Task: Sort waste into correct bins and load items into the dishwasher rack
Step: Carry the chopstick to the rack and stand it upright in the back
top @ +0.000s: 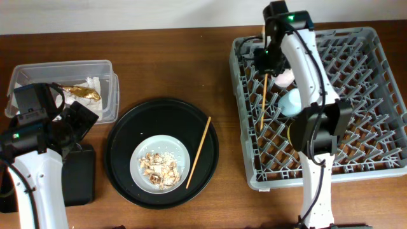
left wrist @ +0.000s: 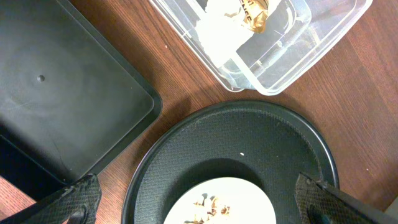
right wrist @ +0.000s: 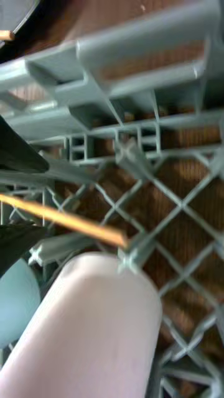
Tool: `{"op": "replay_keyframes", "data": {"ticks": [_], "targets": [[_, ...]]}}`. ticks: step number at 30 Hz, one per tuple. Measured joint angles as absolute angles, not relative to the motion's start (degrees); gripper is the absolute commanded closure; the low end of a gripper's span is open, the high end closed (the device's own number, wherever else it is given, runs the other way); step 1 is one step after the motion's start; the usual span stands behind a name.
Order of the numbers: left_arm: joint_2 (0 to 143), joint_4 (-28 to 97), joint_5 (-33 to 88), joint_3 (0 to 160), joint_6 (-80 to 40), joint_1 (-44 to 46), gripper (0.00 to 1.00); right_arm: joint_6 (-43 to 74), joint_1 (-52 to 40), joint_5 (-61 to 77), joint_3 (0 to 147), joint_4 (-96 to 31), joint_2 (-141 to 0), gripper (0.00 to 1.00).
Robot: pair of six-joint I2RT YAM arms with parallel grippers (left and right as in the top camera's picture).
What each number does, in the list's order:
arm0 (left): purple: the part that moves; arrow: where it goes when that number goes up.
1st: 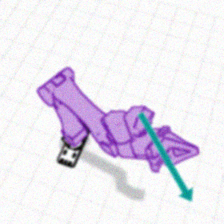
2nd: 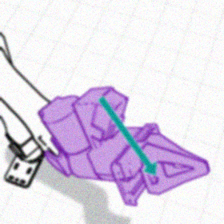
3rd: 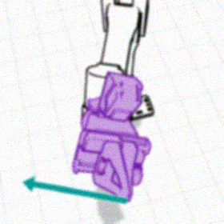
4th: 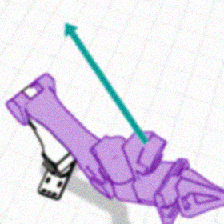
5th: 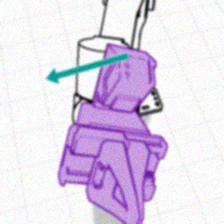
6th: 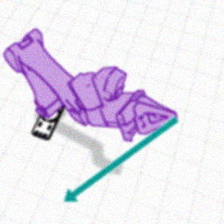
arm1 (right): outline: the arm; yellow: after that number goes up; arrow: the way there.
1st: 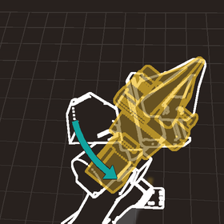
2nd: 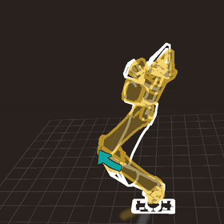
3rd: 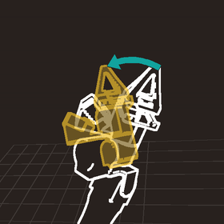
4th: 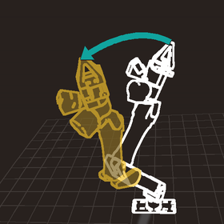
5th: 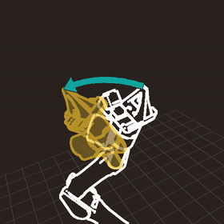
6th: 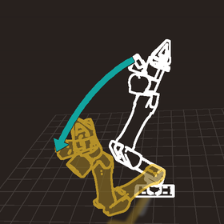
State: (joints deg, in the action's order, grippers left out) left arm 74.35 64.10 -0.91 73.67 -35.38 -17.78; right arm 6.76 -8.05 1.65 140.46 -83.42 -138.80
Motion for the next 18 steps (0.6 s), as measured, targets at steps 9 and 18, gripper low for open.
{"op": "replay_keyframes", "data": {"ticks": [9,18], "targets": [[74.3,64.1,-0.9,73.7,-35.4,-17.8,0.01,4.9,-8.7,2.1,143.6,-83.5,-138.7,0.33],[74.3,64.1,-0.9,73.7,-35.4,-17.8,0.01,9.1,-1.2,7.6,143.7,-81.1,-138.6,0.51]]}}
